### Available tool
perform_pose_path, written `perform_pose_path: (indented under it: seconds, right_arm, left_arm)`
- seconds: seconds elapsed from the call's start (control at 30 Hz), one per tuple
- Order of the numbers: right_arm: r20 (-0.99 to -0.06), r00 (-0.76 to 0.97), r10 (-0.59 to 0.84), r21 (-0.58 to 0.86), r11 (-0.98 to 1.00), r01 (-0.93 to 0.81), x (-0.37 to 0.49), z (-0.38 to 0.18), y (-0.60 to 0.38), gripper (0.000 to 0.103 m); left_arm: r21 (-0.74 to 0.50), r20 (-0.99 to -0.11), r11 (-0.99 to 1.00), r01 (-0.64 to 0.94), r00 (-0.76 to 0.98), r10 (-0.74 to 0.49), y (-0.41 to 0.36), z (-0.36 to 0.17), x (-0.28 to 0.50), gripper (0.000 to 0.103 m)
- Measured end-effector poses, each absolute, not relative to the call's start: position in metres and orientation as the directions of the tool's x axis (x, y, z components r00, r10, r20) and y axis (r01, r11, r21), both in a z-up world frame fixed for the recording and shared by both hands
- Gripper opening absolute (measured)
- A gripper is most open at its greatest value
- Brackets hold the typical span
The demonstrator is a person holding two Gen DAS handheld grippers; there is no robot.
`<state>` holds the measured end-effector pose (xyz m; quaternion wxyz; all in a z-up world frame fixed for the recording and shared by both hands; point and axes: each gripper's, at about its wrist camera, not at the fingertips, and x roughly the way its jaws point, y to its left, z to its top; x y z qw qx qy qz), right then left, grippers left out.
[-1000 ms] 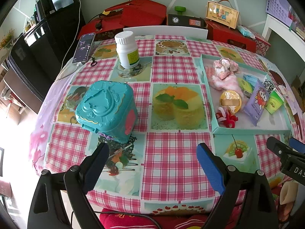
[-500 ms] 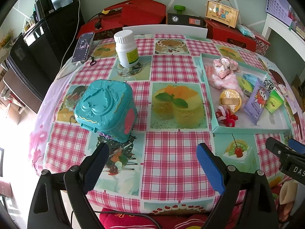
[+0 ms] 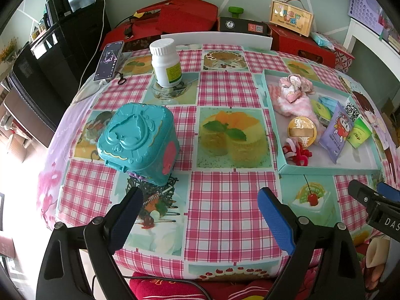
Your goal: Organize soft objects
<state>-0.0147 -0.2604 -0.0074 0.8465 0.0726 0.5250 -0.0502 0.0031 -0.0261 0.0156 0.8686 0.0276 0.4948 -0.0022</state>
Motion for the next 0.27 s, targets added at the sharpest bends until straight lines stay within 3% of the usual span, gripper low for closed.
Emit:
perform_pose_path:
  seconds: [0.27]
  right_arm:
    - [-0.899, 0.438, -0.008, 0.072, 0.983, 0.166, -0.0153, -0.0097, -0.2592, 0.103]
  left_arm:
    - [0.036, -0.862, 0.999, 0.035, 0.507, 0.014, -0.0252, 0.0160, 0.0035, 0.093]
